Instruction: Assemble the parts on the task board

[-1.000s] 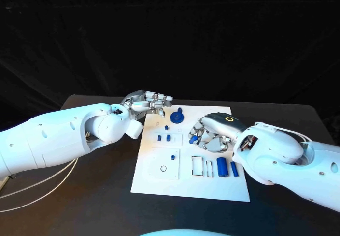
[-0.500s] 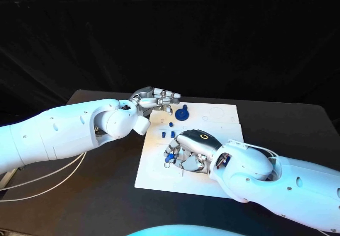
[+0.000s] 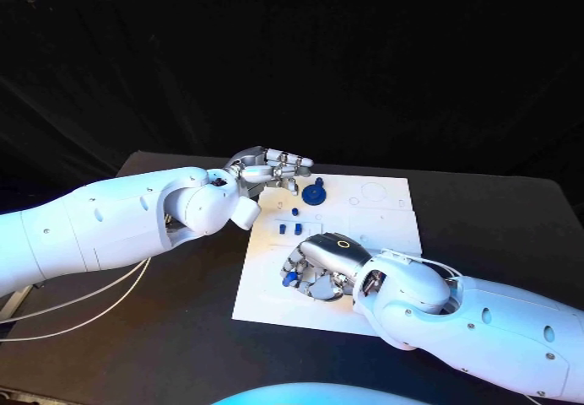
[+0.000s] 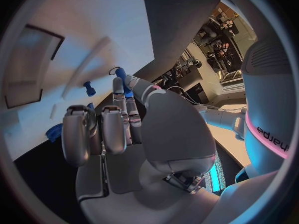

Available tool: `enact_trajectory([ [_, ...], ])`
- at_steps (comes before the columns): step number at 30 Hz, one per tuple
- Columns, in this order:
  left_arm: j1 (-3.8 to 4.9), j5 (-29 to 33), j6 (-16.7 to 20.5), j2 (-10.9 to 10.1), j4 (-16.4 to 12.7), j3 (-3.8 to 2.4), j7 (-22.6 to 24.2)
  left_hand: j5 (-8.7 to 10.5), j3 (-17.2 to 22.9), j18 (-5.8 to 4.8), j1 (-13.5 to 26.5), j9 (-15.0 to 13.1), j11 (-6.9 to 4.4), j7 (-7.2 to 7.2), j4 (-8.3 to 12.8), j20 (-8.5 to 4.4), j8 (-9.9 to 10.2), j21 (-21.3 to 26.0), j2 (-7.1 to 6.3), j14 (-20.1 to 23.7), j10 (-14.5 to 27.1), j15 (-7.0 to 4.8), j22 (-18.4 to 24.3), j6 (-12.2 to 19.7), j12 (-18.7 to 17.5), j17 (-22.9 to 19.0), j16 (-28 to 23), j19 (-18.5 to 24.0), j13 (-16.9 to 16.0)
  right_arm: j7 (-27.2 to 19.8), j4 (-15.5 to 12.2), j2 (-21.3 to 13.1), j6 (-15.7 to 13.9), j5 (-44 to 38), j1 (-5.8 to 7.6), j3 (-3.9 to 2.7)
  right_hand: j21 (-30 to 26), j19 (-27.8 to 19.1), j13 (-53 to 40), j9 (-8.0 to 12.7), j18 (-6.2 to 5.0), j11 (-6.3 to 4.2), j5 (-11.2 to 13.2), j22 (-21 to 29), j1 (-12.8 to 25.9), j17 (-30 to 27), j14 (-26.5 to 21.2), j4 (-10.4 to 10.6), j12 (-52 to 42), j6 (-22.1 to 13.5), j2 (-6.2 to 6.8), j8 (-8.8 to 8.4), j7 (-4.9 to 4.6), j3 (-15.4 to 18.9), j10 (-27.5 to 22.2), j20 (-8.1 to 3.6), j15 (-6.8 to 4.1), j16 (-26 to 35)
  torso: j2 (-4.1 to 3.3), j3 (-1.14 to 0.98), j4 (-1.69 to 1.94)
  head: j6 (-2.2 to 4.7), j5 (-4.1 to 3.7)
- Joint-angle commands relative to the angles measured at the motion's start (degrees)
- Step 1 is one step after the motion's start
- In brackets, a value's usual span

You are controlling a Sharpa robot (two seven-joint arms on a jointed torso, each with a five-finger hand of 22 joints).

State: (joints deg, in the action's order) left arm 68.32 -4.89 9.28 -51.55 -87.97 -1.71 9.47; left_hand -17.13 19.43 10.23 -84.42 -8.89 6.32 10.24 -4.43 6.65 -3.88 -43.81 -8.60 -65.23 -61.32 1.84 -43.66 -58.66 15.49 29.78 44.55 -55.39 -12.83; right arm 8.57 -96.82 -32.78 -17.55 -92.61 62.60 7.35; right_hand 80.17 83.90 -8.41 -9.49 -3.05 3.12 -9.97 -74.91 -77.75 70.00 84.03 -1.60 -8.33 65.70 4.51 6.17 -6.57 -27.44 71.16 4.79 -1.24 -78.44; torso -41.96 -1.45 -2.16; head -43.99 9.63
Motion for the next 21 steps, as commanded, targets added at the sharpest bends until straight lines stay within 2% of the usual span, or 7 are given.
enact_trajectory([
  [1, 0.05, -0.1, -1.2, 0.1, -0.1, -0.03, 0.2, 0.1, -0.2, 0.29, -0.4, 0.1, 0.01, 0.08, 0.0, 0.44, -0.1, 0.1, 0.12, 0.5, 0.5, 0.09, 0.0, 0.4, 0.1, -0.1, -0.3, -0.1, -0.1, 0.6, 0.2, 0.2, 2.0, -3.1, -0.13, 0.03, 0.2, 1.5, 0.1, -1.8, 0.91, 0.01, -0.2, -11.3, 0.5, 0.1, 2.3, -0.3, 0.2, 0.3, -0.05, 0.25, -0.44, 0.1, -0.2, -0.01, -0.03, -0.2, 0.01, -0.03, -0.06, -0.11, -0.04],
  [21, 0.05, -0.2, -1.4, -0.1, -0.1, -0.03, 0.1, 0.1, -0.2, 0.29, -0.4, 0.1, 0.01, 0.08, 0.0, 0.44, -0.1, 0.1, 0.12, 0.5, 0.5, 0.09, 0.0, 0.4, 0.1, -0.1, -0.3, -0.1, -0.1, 3.3, 1.5, 0.8, 2.0, -6.0, -0.23, 0.09, 0.6, 1.7, 0.0, -1.9, 0.98, 0.01, -0.3, -11.4, 0.6, 0.2, 2.4, -0.3, 0.3, 0.3, -0.05, 0.3, -0.44, 0.2, -0.1, 0.0, -0.02, -0.3, 0.01, -0.02, 0.01, -0.08, -0.15],
])
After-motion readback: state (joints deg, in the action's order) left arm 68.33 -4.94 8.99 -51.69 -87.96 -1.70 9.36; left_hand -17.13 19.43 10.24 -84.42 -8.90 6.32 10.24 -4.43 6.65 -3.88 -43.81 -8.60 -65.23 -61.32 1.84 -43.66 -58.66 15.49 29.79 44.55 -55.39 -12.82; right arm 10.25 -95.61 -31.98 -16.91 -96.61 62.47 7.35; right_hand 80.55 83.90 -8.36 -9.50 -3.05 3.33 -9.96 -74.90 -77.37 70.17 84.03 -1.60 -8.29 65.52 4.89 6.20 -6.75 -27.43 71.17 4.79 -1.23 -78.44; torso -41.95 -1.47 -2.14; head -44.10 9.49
